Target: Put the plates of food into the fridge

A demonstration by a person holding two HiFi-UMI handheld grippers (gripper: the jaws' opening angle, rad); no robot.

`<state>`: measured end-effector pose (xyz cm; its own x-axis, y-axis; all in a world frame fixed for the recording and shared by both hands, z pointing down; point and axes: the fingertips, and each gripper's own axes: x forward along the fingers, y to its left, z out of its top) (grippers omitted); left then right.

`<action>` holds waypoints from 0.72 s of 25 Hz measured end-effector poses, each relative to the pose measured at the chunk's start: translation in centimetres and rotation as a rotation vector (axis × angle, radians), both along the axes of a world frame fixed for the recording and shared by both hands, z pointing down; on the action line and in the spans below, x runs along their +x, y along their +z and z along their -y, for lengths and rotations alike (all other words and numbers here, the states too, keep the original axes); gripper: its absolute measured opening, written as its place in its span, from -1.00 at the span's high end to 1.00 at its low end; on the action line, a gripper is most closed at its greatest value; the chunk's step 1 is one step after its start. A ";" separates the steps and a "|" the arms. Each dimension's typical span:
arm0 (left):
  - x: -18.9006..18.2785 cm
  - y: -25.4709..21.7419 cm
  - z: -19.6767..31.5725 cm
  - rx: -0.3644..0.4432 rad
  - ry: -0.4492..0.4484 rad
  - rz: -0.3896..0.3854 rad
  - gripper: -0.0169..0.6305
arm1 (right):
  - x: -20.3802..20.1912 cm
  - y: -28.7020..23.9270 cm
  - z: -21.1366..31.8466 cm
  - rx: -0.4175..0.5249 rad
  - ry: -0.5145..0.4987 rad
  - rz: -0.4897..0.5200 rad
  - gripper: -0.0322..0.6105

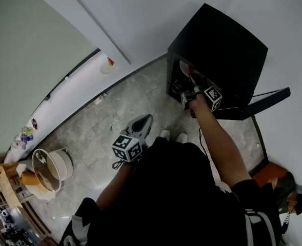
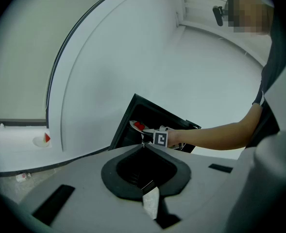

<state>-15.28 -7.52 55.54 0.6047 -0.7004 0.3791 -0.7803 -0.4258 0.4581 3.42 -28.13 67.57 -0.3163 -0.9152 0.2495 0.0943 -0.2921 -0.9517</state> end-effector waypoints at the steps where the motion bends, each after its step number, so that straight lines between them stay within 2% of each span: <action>1: 0.0 0.0 -0.1 -0.002 0.000 -0.002 0.88 | 0.1 0.2 0.1 -0.016 0.010 0.006 0.79; 5: 0.0 0.3 -0.4 -0.013 -0.001 -0.015 0.88 | 0.0 0.2 0.7 -0.052 0.016 0.008 0.79; 15: 0.1 0.3 -0.8 -0.015 -0.003 -0.023 0.88 | -1.0 -1.1 -0.1 0.016 -0.049 -0.034 0.78; 16: 0.1 0.3 -0.8 -0.016 -0.001 -0.023 0.88 | -1.1 -1.2 -0.1 0.027 -0.053 -0.037 0.74; 18: 0.1 0.4 -0.8 -0.018 0.002 -0.022 0.88 | -1.1 -1.3 -0.2 0.040 -0.057 -0.035 0.43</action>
<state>-15.16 -6.69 55.92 0.6142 -0.6925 0.3785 -0.7694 -0.4186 0.4825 2.36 -27.93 66.25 -0.3603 -0.9054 0.2247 0.0449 -0.2574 -0.9653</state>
